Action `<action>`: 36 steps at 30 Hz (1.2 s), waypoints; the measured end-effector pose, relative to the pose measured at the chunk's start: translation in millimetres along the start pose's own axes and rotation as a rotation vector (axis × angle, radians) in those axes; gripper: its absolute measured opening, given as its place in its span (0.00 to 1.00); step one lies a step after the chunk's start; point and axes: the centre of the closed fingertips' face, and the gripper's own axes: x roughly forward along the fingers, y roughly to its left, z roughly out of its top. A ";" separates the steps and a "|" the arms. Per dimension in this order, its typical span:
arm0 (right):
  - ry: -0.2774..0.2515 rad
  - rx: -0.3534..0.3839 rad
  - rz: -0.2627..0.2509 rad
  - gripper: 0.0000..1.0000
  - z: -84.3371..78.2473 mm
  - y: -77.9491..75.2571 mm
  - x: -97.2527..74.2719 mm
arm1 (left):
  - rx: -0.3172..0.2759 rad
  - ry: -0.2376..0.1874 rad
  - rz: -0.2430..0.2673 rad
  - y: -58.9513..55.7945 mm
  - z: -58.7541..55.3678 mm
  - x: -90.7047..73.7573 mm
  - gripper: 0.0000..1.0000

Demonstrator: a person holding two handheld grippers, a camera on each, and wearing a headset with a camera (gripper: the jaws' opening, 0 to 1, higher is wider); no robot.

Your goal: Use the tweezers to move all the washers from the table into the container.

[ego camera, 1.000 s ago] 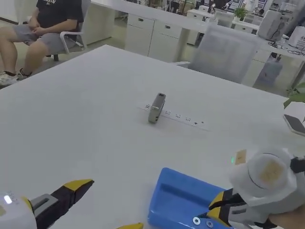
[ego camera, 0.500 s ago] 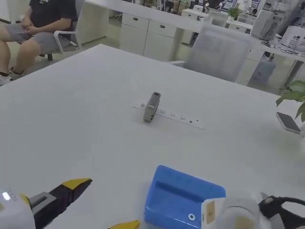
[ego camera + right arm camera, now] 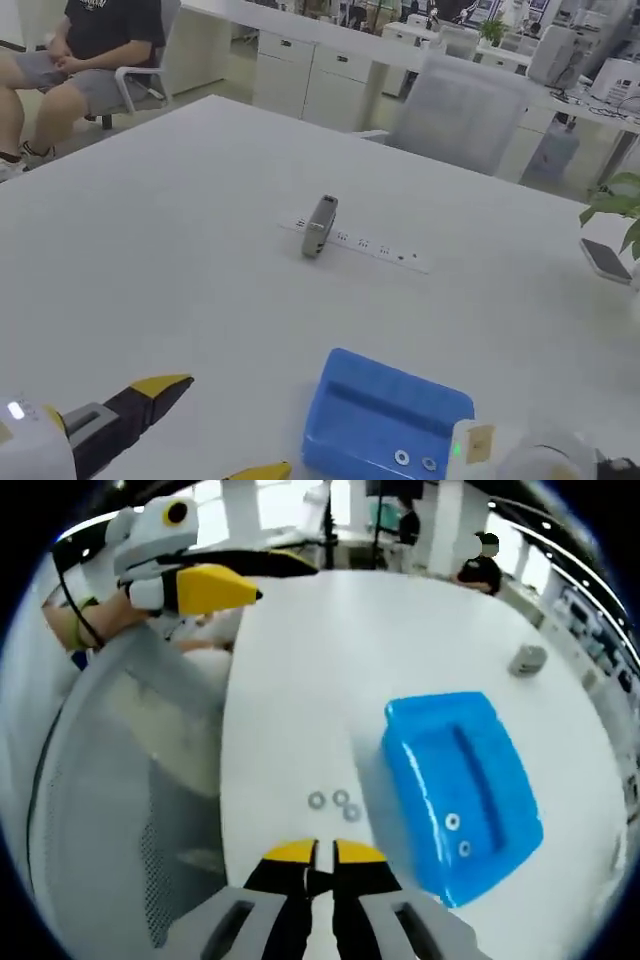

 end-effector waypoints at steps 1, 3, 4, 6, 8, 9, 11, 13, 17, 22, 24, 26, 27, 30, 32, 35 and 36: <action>-0.043 0.030 -0.011 0.01 0.2 -1.9 -2.2 | 0.000 0.001 -0.001 0.0 -0.1 0.0 0.63; -0.103 0.059 -0.009 0.01 0.3 -2.5 -4.7 | 0.002 0.002 -0.002 -0.5 -0.1 0.1 0.63; -0.153 0.075 -0.018 0.02 3.0 -3.6 -5.3 | 0.002 0.002 -0.004 -0.8 -0.2 0.1 0.62; -0.231 0.120 -0.023 0.02 8.3 -4.7 -5.1 | 0.004 0.005 -0.009 -1.6 -0.6 0.3 0.62; -0.323 0.175 -0.022 0.03 14.1 -7.4 -3.5 | 0.005 0.010 -0.015 -2.9 -1.3 0.6 0.61; -0.361 0.223 -0.030 0.03 14.2 -11.0 -4.5 | 0.006 0.013 -0.017 -3.6 -1.8 0.8 0.61; -0.407 0.277 -0.036 0.03 14.8 -14.2 -6.7 | 0.011 0.017 -0.017 -3.7 -2.4 1.0 0.61; -0.445 0.325 -0.048 0.04 11.7 -18.4 -10.1 | 0.017 0.021 -0.013 -3.0 -3.0 1.0 0.61; -0.395 0.181 -0.031 0.01 8.8 -5.2 -10.9 | -0.017 -0.005 -0.078 -12.8 3.0 1.3 0.58; -0.393 -0.009 0.093 0.01 31.0 33.7 -9.1 | 0.014 0.086 -0.296 -53.7 -9.8 1.6 0.35; -0.377 -0.079 0.131 0.01 34.9 48.2 -4.0 | 0.090 0.115 -0.358 -69.5 -16.0 0.4 0.32; -0.364 -0.125 0.178 0.01 37.6 62.4 1.7 | 0.118 0.151 -0.439 -86.4 -23.8 -3.5 0.29; -0.351 -0.158 0.195 0.02 38.4 69.1 5.1 | 0.144 0.182 -0.489 -94.4 -29.8 -7.4 0.24; -0.312 -0.243 0.233 0.02 38.3 81.7 13.1 | 0.170 0.221 -0.565 -108.0 -38.6 -14.2 0.11; -0.291 -0.290 0.253 0.02 39.4 87.9 17.3 | 0.174 0.226 -0.586 -110.5 -41.2 -15.3 0.09; -0.280 -0.325 0.263 0.02 42.8 91.4 20.7 | 0.179 0.237 -0.612 -113.3 -44.6 -16.9 0.14; -0.277 -0.333 0.268 0.02 44.6 92.2 22.0 | 0.187 0.250 -0.624 -115.5 -47.1 -17.9 0.14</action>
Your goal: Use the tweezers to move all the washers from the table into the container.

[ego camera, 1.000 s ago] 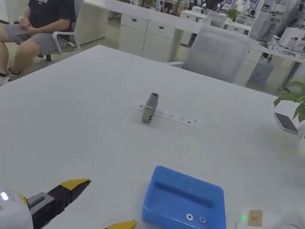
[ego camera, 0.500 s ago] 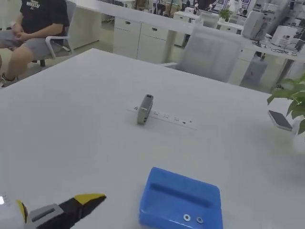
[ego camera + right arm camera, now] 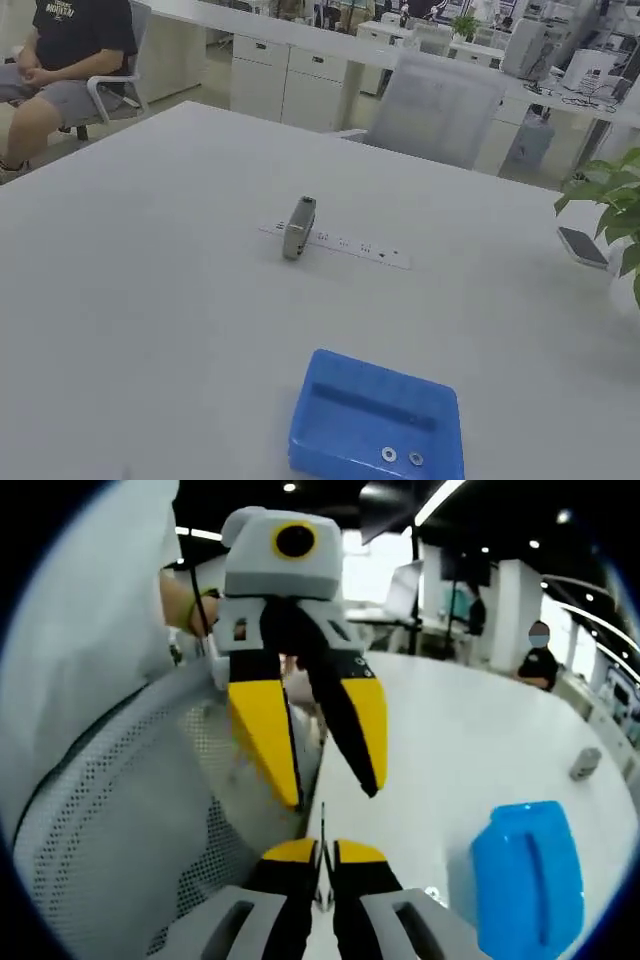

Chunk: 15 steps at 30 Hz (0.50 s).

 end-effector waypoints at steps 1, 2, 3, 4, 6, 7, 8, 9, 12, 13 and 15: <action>0.003 -0.005 0.007 0.02 0.9 0.3 1.0 | 0.010 0.010 -0.006 -1.6 -1.8 1.1 0.14; 0.006 -0.013 0.012 0.02 1.9 0.5 1.9 | 0.022 0.021 -0.008 -2.5 -3.7 2.0 0.12; 0.008 -0.024 0.015 0.02 3.7 0.2 3.3 | 0.037 0.039 -0.007 -3.8 -6.0 2.9 0.10; 0.005 -0.031 0.020 0.03 5.5 0.4 4.4 | 0.051 0.047 -0.011 -4.6 -7.4 3.2 0.07; -0.008 -0.052 0.026 0.03 8.8 0.4 6.2 | 0.062 0.058 -0.011 -4.6 -8.5 2.1 0.00; 0.002 -0.058 0.024 0.04 6.9 0.5 6.8 | 0.068 0.053 -0.004 -3.4 -8.1 2.3 0.00; 0.005 -0.056 0.021 0.04 6.3 0.2 7.3 | 0.075 0.056 0.000 -2.7 -9.0 2.4 0.00; 0.015 -0.036 0.030 0.05 4.1 1.2 7.5 | 0.100 0.066 0.019 -0.2 -10.8 1.9 0.00; 0.033 -0.031 0.030 0.06 -0.2 1.2 5.2 | 0.107 0.067 0.009 -2.4 -10.7 1.9 0.00; 0.044 -0.028 0.037 0.07 -3.1 1.5 3.3 | 0.117 0.065 0.011 -1.9 -10.3 1.6 0.00; 0.062 -0.016 0.053 0.08 -7.1 3.0 1.6 | 0.121 0.066 0.007 -2.3 -10.5 1.4 0.00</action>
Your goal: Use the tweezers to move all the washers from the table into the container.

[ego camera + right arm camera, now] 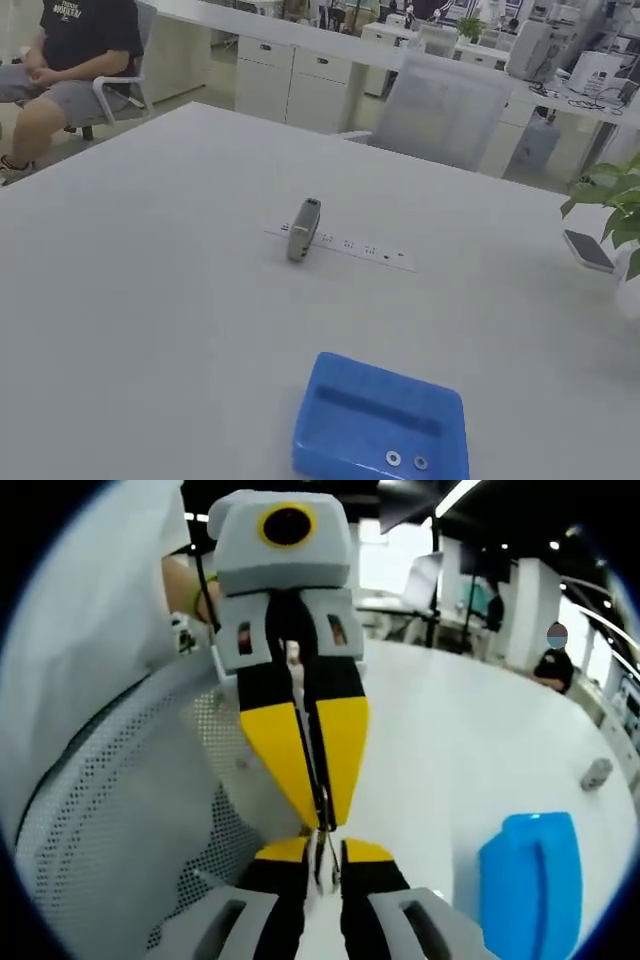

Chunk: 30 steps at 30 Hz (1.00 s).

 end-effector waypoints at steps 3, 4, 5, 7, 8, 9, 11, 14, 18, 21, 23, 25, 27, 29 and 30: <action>0.021 -0.011 0.004 0.11 -3.8 0.5 -0.8 | 0.012 0.000 -0.007 -1.6 -0.1 0.4 0.00; 0.025 -0.016 0.008 0.09 -4.7 0.8 -1.0 | 0.017 0.000 -0.007 -1.8 -0.2 0.5 0.00; 0.030 -0.020 0.014 0.06 -5.3 1.7 -1.2 | 0.021 0.000 -0.006 -1.9 -0.2 0.6 0.00; 0.034 -0.017 0.012 0.06 -6.2 0.8 -0.8 | 0.027 0.000 -0.009 -2.6 -0.3 0.8 0.00; 0.033 -0.016 0.015 0.05 -6.0 0.9 -0.5 | 0.047 -0.001 -0.006 -2.4 -0.3 0.9 0.00; 0.038 -0.024 0.012 0.04 -6.4 0.2 -0.6 | 0.080 -0.001 0.008 -0.6 0.1 1.4 0.00; 0.038 -0.018 0.009 0.03 -5.9 -1.6 -0.4 | 0.076 0.000 0.015 0.1 0.2 2.1 0.00; 0.023 0.015 -0.009 0.02 -6.0 -4.1 -1.4 | -0.021 -0.008 0.062 11.1 0.0 1.8 0.20; -0.060 0.145 -0.112 0.01 -3.4 -21.6 -15.8 | -0.128 -0.114 0.164 33.8 13.9 -7.3 0.50; -0.118 0.237 -0.213 0.02 -6.6 -43.3 -33.8 | -0.207 -0.173 0.213 47.2 18.9 -16.6 0.49; -0.164 0.312 -0.278 0.02 -10.6 -59.9 -46.8 | -0.233 -0.212 0.249 55.0 22.9 -21.7 0.54; -0.203 0.367 -0.331 0.03 -15.0 -75.4 -57.8 | -0.244 -0.233 0.272 58.9 25.3 -24.8 0.59; -0.224 0.412 -0.356 0.03 -20.7 -86.2 -64.0 | -0.243 -0.242 0.284 60.4 26.8 -26.3 0.63; -0.247 0.454 -0.361 0.03 -23.4 -92.5 -65.9 | -0.243 -0.247 0.290 61.0 27.5 -26.8 0.64; -0.266 0.485 -0.345 0.03 -23.9 -94.5 -64.8 | -0.246 -0.249 0.290 61.0 27.9 -26.7 0.64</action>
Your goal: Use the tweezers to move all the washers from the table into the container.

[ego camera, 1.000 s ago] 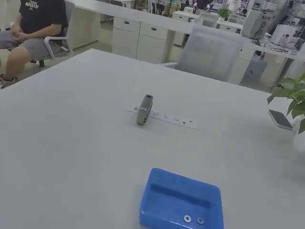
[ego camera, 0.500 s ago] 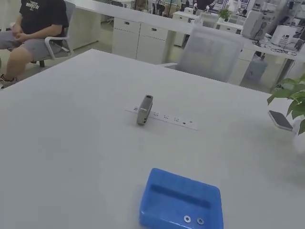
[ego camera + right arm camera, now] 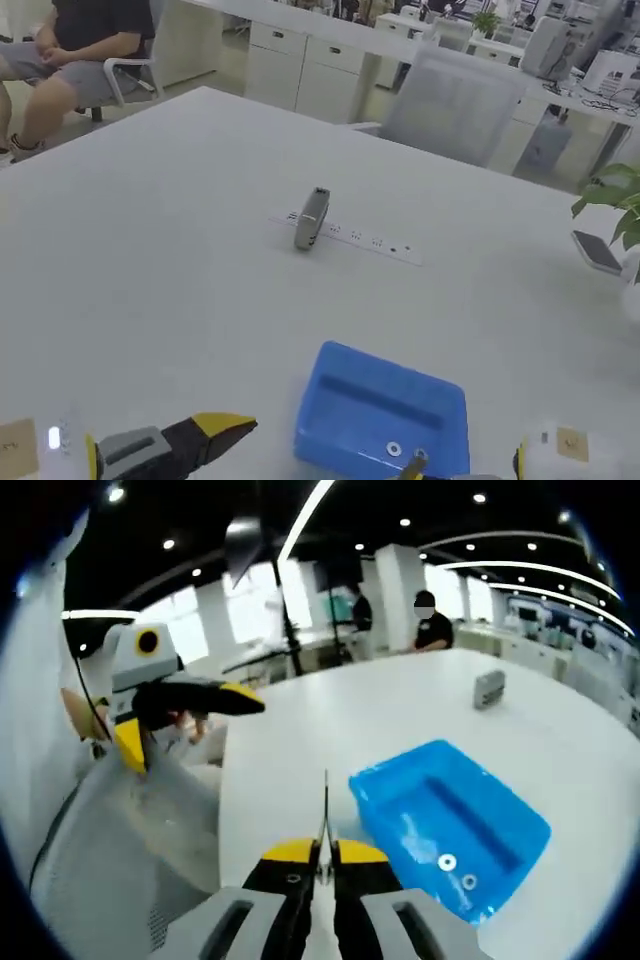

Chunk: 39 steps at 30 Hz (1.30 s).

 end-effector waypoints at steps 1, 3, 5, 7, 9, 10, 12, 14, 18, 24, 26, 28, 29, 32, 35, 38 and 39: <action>-0.001 0.017 -0.004 0.03 -0.4 -2.4 1.2 | -0.002 0.001 0.000 0.1 -0.1 0.1 0.64; -0.005 0.017 -0.001 0.03 -0.9 -5.3 4.4 | 0.002 0.006 0.004 0.2 -0.9 0.1 0.64; -0.003 0.026 0.000 0.03 -1.8 -6.0 7.6 | 0.012 0.008 0.009 0.4 -0.9 0.0 0.64; -0.002 0.028 0.002 0.03 -2.8 -6.5 10.9 | 0.009 0.004 0.016 1.7 -0.3 -0.7 0.64; 0.005 0.024 -0.002 0.04 -4.3 -7.2 13.7 | -0.001 -0.002 0.023 3.6 0.5 -1.5 0.63; 0.008 0.020 -0.003 0.04 -5.0 -7.9 14.8 | -0.004 -0.003 0.026 4.2 0.6 -1.8 0.63; 0.016 0.016 -0.008 0.04 -6.9 -8.7 15.8 | -0.009 -0.007 0.029 5.0 1.1 -2.3 0.63; 0.018 0.017 -0.006 0.04 -7.7 -8.9 16.0 | -0.012 -0.012 0.029 4.6 2.3 -2.6 0.62; 0.014 0.007 -0.002 0.04 -8.4 -8.0 16.3 | -0.021 -0.017 0.031 3.5 4.2 -3.0 0.62; 0.022 -0.043 0.002 0.04 -12.0 -2.9 18.5 | -0.014 -0.011 0.031 3.5 3.0 -2.7 0.62; 0.030 -0.092 0.000 0.04 -11.8 -1.0 18.3 | -0.007 -0.008 0.032 2.5 3.2 -2.5 0.62; 0.042 -0.135 0.008 0.04 -12.6 2.6 18.9 | -0.007 -0.006 0.031 2.7 2.7 -2.4 0.62; 0.048 -0.159 0.006 0.04 -12.9 3.0 18.8 | -0.005 -0.006 0.032 3.0 2.7 -2.4 0.62; 0.026 -0.129 0.001 0.04 -10.6 3.9 18.3 | -0.003 -0.008 0.036 3.3 3.6 -2.7 0.62; 0.008 -0.121 -0.027 0.04 -7.7 -3.0 16.3 | -0.003 -0.009 0.038 4.1 3.5 -2.8 0.62; 0.017 -0.097 -0.006 0.04 -11.0 -2.3 18.0 | -0.010 -0.014 0.037 5.1 3.9 -3.2 0.62; 0.025 -0.103 -0.003 0.04 -13.4 -1.3 19.2 | -0.012 -0.016 0.037 5.3 4.3 -3.2 0.61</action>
